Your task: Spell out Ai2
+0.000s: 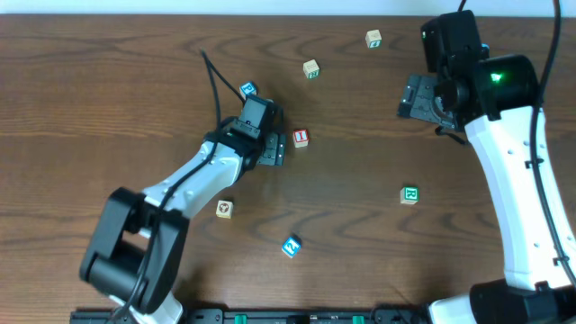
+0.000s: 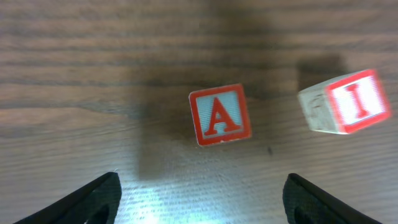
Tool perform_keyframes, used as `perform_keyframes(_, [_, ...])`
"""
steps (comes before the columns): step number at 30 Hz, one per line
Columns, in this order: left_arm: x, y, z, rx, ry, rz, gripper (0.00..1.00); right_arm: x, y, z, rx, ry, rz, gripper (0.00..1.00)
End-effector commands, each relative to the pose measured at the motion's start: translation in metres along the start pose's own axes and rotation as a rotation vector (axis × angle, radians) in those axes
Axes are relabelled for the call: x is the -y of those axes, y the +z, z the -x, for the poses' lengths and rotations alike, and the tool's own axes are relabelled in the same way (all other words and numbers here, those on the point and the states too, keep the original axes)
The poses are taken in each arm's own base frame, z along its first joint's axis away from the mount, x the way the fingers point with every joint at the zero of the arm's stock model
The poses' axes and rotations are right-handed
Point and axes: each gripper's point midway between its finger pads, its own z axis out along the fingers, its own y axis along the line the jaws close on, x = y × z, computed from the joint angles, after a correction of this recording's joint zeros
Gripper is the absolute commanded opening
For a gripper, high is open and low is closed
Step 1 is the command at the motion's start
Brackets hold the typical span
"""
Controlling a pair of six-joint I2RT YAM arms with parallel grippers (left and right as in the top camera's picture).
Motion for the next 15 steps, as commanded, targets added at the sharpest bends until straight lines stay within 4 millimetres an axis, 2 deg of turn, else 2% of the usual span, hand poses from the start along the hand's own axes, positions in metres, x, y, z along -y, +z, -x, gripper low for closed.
perform_keyframes(1, [-0.001, 0.01, -0.002, -0.006, 0.001, 0.011, 0.83, 0.003, -0.003, -0.001, 0.009, -0.022, -0.012, 0.98])
perform_keyframes(8, [0.002, 0.017, 0.008, 0.038, -0.014, 0.002, 0.73, 0.004, -0.003, -0.002, 0.004, -0.025, -0.014, 0.98])
perform_keyframes(15, [0.003, 0.02, 0.009, 0.043, -0.018, 0.001, 0.73, 0.005, -0.003, -0.004, -0.004, -0.027, -0.018, 0.99])
